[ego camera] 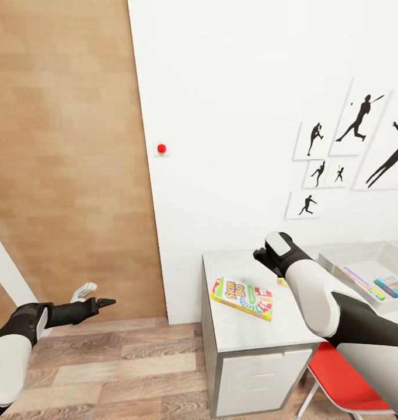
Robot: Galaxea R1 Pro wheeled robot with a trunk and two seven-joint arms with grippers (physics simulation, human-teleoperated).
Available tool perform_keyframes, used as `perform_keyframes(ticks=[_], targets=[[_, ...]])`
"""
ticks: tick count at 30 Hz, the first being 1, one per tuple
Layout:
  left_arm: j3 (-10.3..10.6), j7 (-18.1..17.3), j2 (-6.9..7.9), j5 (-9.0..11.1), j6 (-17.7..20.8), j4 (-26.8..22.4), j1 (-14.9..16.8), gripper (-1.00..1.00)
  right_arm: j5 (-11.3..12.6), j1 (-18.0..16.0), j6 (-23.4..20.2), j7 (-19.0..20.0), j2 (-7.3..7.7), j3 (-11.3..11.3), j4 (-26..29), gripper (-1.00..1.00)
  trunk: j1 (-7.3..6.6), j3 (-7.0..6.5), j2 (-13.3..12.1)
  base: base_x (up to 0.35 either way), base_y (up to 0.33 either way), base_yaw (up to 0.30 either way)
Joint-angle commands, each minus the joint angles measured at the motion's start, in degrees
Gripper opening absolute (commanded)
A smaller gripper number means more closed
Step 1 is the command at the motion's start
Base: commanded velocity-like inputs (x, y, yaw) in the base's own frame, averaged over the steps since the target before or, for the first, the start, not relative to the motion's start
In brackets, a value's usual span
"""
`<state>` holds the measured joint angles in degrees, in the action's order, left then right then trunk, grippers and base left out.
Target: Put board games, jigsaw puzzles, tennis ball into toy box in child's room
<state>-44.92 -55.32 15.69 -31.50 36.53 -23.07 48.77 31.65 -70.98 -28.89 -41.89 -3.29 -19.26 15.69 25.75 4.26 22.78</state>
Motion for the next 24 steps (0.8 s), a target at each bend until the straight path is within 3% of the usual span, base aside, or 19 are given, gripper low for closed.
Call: perform_keyframes(ticks=[1,12,24], targets=[[-0.5,-0.4,-0.04,-0.5,0.4,0.0,0.1,1.0,0.4,0.0,-0.2,-0.4,0.02,0.1,0.1,1.0,0.04,0.22,0.1,0.0,0.0,0.0],[-0.5,-0.4,0.06,-0.5,0.4,0.0,0.1,1.0,0.4,0.0,-0.3,-0.3,0.2,0.0,0.1,1.0,0.04,1.22,0.1,0.005,0.0,0.0],[-0.5,-0.4,0.09,-0.5,0.3,0.0,0.1,1.0,0.5,0.0,-0.3,-0.2,0.27,0.0,0.1,1.0,0.04,2.33,0.1,0.124,0.029,0.0]])
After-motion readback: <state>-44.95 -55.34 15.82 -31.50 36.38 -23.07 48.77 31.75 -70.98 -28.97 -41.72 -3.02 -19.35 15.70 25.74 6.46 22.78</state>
